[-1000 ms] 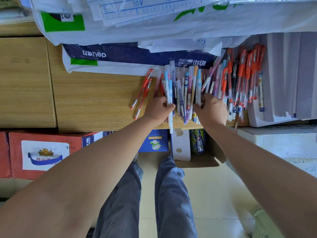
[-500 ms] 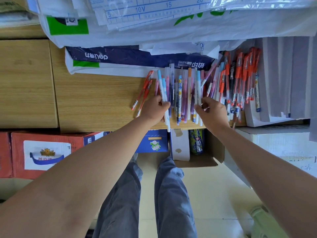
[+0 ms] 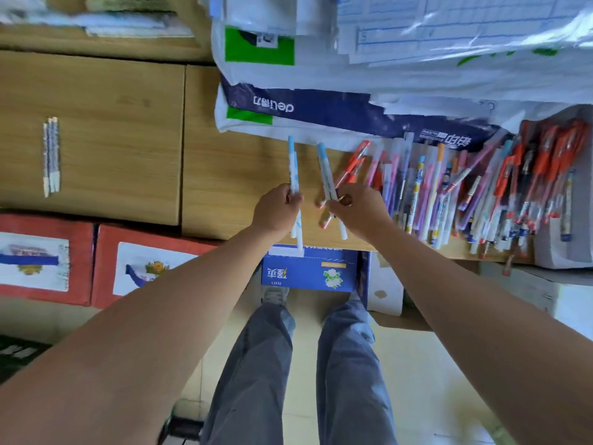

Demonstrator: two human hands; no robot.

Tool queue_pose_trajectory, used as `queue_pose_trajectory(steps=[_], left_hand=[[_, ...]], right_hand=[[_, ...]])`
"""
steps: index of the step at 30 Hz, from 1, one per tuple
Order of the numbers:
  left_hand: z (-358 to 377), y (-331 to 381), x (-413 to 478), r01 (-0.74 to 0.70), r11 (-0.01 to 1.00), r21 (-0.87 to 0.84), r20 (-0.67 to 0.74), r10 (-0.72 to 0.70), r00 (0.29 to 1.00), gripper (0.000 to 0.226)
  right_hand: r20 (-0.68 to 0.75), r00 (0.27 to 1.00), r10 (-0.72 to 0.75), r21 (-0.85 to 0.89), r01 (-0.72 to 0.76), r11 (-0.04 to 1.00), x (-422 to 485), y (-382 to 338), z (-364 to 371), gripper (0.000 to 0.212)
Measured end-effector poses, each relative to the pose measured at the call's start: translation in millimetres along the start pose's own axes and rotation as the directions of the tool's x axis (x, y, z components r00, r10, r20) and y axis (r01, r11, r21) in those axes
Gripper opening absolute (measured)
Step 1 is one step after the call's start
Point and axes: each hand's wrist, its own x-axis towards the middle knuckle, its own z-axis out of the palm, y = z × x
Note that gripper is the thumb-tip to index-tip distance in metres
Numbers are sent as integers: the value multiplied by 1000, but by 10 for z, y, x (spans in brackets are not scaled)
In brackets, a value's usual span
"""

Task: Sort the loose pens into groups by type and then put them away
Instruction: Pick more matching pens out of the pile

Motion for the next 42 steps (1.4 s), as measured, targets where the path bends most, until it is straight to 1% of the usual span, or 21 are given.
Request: queue_pose_trajectory(steps=[4,6,8,10,12,13,16,18,20,23,27,28,29,31,33,35,36,37,38,40,42], left_hand=[[-218,-246,30,0,1000,-26,50,1,999,27],[-282,-312,51,-5,999,-47,80,9,997,27],[-322,-355,67,-6,998,-62,102,12,995,28],[-347,-380,77,0,997,-76,124,10,992,29],[-363,-378,75,15,995,-100,141,0,990,30],[-366,-367,77,21,993,-113,146,-4,989,30],[-352,-286,66,11,990,-142,164,13,986,27],[-307,-188,45,1,982,-186,176,33,984,24],[-246,-78,19,20,961,-276,164,27,986,23],[-143,56,-17,56,925,-375,156,3,988,22],[39,202,-45,89,929,-360,174,-27,984,25],[87,255,-53,91,938,-336,191,-26,981,25],[144,303,-53,86,946,-314,206,-21,978,25],[249,399,-48,80,957,-278,227,-16,974,24],[343,483,-35,66,965,-255,226,-7,974,25],[430,562,-43,75,965,-249,250,-11,968,23],[471,600,-56,88,963,-255,266,-18,964,20],[517,626,-65,94,961,-258,269,-22,963,18],[555,660,-81,96,962,-257,268,-25,963,17],[651,699,-58,77,969,-236,249,-16,968,20],[715,745,-59,71,972,-223,251,-13,968,17]], right_hand=[[-38,999,39,-43,-41,998,85,-131,300,13],[-55,996,72,-50,-74,996,107,-159,384,2],[-88,991,96,-66,-102,993,107,-187,422,12],[-145,984,101,-33,-106,994,101,-188,433,8],[-195,975,105,15,-104,994,66,-192,414,16],[-191,975,117,41,-111,993,41,-184,399,18],[-119,986,120,105,-108,989,-38,-187,326,14],[-26,995,94,98,-91,991,-83,-232,293,13],[47,997,59,63,-62,996,-121,-278,285,15],[65,997,28,47,-31,998,-178,-274,218,16],[142,990,-14,-14,16,1000,-253,-123,21,11],[153,988,-10,-24,14,1000,-281,-69,-35,13],[152,988,-2,-14,4,1000,-311,1,-93,20],[69,997,25,43,-28,999,-367,158,-225,25],[-153,984,95,50,-89,995,-407,349,-375,24],[-386,905,181,17,-189,982,-424,581,-523,19],[-455,863,218,9,-240,971,-429,701,-585,16],[-482,837,257,8,-290,957,-434,814,-629,16],[-470,831,296,4,-334,943,-438,905,-656,17],[-386,862,329,14,-352,936,-429,1020,-655,17],[-332,893,305,52,-305,951,-396,1060,-612,12]])
